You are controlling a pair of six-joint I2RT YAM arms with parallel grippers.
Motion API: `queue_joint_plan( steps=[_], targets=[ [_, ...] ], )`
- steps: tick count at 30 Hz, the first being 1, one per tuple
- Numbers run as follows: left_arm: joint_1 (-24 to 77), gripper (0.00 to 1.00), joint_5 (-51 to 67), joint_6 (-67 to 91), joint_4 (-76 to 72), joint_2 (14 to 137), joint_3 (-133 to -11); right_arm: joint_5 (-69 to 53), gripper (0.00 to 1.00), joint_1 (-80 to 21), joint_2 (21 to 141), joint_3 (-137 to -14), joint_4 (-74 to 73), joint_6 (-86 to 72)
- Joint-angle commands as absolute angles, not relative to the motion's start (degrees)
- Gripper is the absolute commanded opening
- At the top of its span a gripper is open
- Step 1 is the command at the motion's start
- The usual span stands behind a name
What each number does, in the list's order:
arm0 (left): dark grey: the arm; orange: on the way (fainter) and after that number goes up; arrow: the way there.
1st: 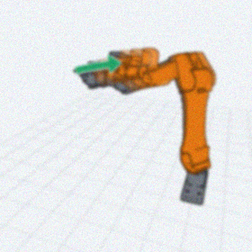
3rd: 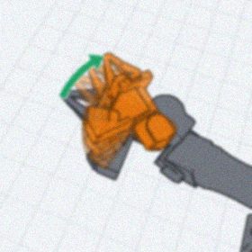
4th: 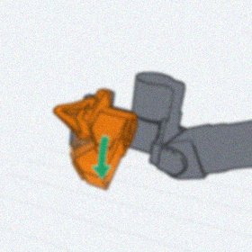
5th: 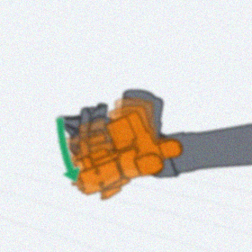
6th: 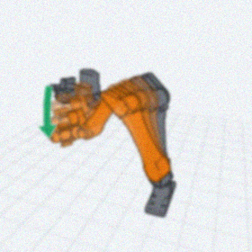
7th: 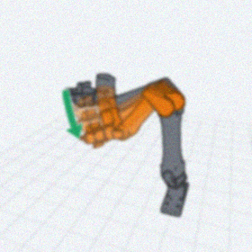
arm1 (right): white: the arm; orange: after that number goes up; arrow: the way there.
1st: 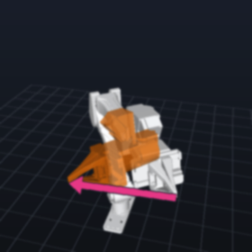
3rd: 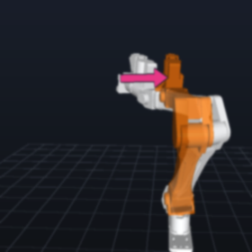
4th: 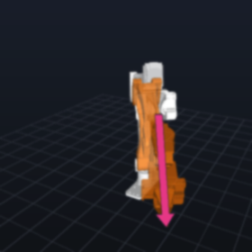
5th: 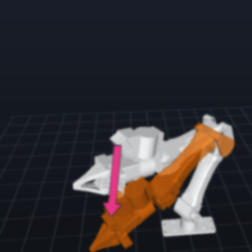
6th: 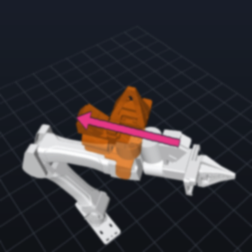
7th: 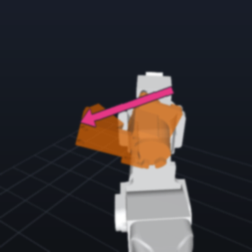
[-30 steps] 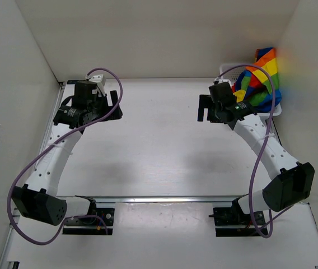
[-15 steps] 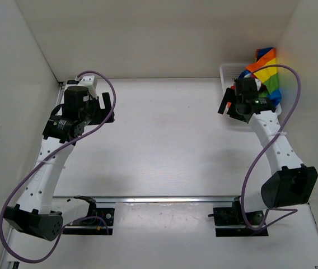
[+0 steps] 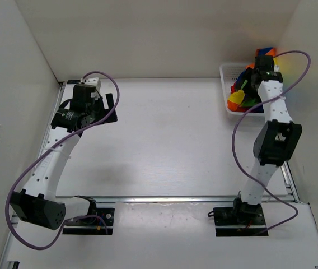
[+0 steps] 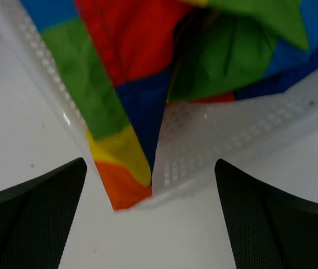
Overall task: Fold and stack the shorts
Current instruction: Grab the shorts from the pile, then move the shorts to the center of the board
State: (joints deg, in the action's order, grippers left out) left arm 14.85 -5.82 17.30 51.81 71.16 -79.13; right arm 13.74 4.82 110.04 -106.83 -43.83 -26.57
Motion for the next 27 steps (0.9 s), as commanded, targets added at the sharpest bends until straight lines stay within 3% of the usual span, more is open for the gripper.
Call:
queue_joint_plan(
  steps=[1,2,5,6,7,8,11,16,23,27],
  targets=[
    [15.1,0.99,-6.5,19.1,52.6,70.9,-81.6,11.8,1.0,7.2,117.5,-116.7,-45.0,-30.0],
    [15.1,0.99,-6.5,19.1,52.6,72.3,-82.1,11.8,0.96,7.7,119.2,-118.5,-45.0,-30.0],
    [15.1,0.99,-6.0,19.1,53.2,74.2,-83.5,10.3,0.5,7.7,125.1,-127.5,-45.6,-30.7],
    [15.1,0.99,-5.4,19.1,53.2,74.7,-83.5,10.3,0.17,7.7,125.8,-131.0,-46.2,-30.7],
    [15.1,0.99,-5.4,19.1,53.2,74.7,-83.5,8.8,0.05,7.7,125.8,-132.3,-46.2,-30.7],
    [15.1,0.99,-5.4,19.1,53.2,74.7,-84.0,8.1,0.0,7.7,124.8,-133.3,-46.2,-30.7],
    [15.1,0.99,-5.9,19.1,53.2,74.7,-84.6,4.2,0.0,6.4,116.4,-135.4,-44.6,-27.8],
    [15.1,0.99,-4.8,19.1,54.5,78.6,-88.7,-15.4,0.0,0.3,106.0,-138.9,-41.0,-25.1],
    [10.0,0.99,0.9,22.1,57.8,83.3,-94.7,-13.5,0.0,-18.4,94.4,-135.6,-40.1,-20.9],
    [4.3,0.99,2.0,23.4,57.8,81.8,-95.7,-10.7,0.02,-27.5,90.2,-120.9,-38.9,-19.9]
  ],
)
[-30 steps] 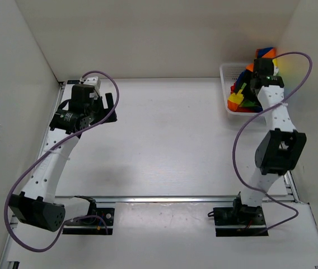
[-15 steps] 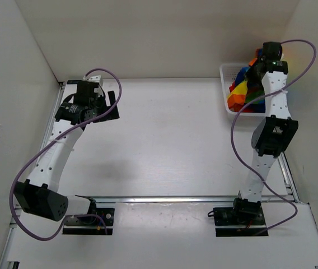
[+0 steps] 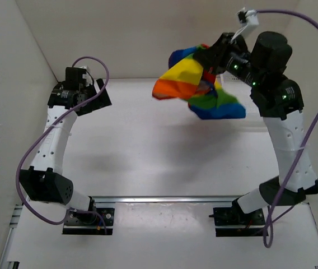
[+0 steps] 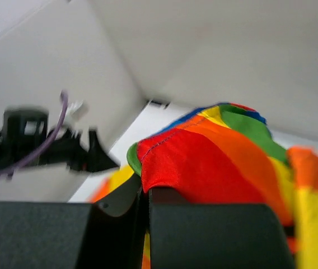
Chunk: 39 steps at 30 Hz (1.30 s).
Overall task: Fold and stack the shorts
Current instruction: Move the shorts to the center of the board, then flatten the shorts out
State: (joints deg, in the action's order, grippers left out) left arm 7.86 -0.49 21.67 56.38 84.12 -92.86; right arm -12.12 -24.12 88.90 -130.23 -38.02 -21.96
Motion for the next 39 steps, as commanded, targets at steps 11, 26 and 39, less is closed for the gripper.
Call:
queue_joint_plan(
  steps=[11,26,39],
  targets=[
    [0.2,0.99,5.5,22.5,60.0,79.1,-92.9,-8.0,1.0,-33.5,83.4,-84.0,-36.6,-24.3],
    [23.7,0.99,12.7,25.2,51.3,83.8,-77.8,-8.5,1.0,-28.6,72.0,-62.8,-36.7,-30.8],
    [23.0,0.1,18.8,24.7,48.9,92.1,-78.0,-2.9,0.35,-40.0,88.7,-66.1,-26.8,-33.8]
  ],
)
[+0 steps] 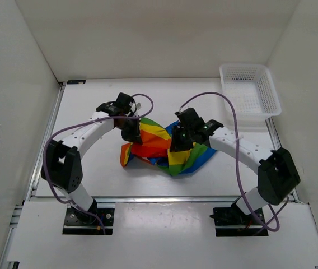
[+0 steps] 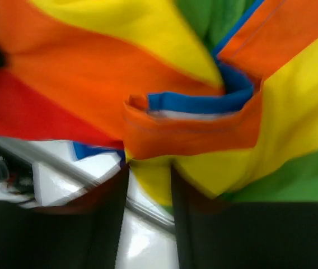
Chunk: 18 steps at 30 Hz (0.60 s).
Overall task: Fold and stack the shorts
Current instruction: Flatten the shorts out
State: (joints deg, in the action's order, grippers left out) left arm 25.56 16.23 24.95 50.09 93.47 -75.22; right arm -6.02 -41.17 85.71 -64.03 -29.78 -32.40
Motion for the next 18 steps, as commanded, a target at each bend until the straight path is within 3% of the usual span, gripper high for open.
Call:
queue_joint_plan(
  steps=[1,2,4,8,12,16,18],
  targets=[
    [21.5,0.1,18.8,24.7,49.7,92.1,-81.3,-2.2,0.18,-39.2,89.7,-67.3,-27.9,-33.1],
    [20.7,0.1,18.1,24.2,50.5,91.6,-83.6,-2.2,0.05,-37.2,91.7,-69.0,-28.6,-33.0],
    [18.1,0.1,15.4,24.2,54.7,92.1,-89.5,-2.8,0.0,-35.2,93.2,-75.6,-29.7,-31.0],
    [15.5,0.1,12.7,23.0,61.4,96.0,-112.4,-3.3,0.0,-30.0,93.7,-94.7,-32.6,-28.7],
    [13.1,0.1,14.5,24.3,64.3,98.3,-128.6,-4.8,0.0,-27.8,92.6,-105.4,-34.7,-27.4],
    [14.5,0.1,17.7,24.8,64.3,99.5,-135.6,-3.3,0.01,-27.2,86.0,-100.2,-35.9,-26.9],
    [18.0,0.1,18.7,24.8,64.3,99.5,-135.1,-0.4,0.17,-26.3,80.5,-94.6,-35.9,-27.5]
  ],
)
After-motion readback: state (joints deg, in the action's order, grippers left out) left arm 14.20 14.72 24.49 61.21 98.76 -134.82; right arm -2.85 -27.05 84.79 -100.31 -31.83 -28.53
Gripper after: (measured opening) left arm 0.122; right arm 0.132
